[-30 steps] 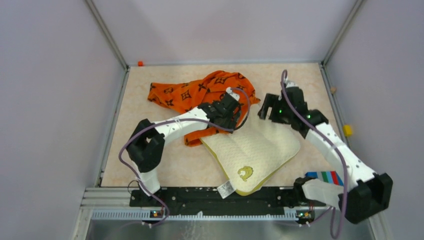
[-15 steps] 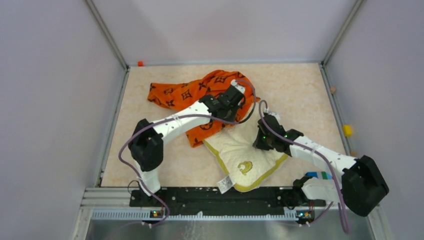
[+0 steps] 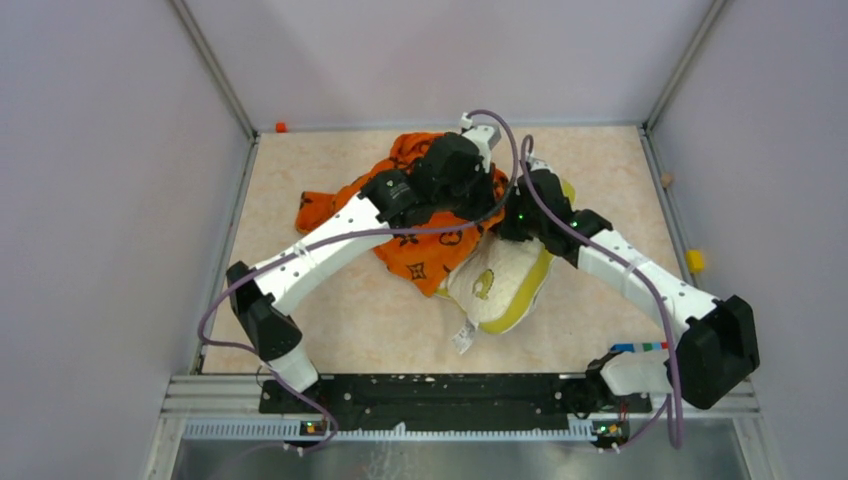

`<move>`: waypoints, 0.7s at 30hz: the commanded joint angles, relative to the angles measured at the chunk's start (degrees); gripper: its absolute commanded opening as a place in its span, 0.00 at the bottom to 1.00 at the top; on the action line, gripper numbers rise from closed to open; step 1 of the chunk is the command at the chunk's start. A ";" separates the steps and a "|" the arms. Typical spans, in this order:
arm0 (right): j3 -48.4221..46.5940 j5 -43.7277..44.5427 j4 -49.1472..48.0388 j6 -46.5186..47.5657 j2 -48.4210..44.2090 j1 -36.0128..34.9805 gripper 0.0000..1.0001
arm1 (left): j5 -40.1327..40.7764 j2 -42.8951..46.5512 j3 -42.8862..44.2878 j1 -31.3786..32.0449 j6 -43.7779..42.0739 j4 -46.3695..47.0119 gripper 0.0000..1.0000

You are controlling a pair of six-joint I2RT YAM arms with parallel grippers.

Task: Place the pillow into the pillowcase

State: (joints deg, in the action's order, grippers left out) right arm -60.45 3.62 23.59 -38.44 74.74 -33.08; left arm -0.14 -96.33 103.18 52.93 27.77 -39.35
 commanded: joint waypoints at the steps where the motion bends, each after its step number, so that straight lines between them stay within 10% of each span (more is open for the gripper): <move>1: 0.50 -0.48 -8.71 -0.43 0.23 0.12 0.00 | -9.36 -0.93 1.92 -3.89 3.44 8.76 0.00; 8: 10.86 4.47 -7.67 0.39 0.31 1.23 0.01 | -11.37 -10.41 -0.34 -9.21 0.51 11.66 0.00; 12: 11.12 8.69 -2.88 2.64 -4.28 1.61 0.56 | -11.34 -15.94 2.02 -10.85 -0.93 12.05 0.00; 21: 7.45 12.17 1.65 13.31 -8.36 -7.19 0.77 | -13.30 -21.18 6.06 -13.01 -2.67 11.39 0.11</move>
State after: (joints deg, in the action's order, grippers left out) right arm -50.00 14.00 26.15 -31.66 66.28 -33.32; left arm -10.55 -118.69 104.77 40.12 26.81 -32.58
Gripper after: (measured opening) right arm 0.765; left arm 0.061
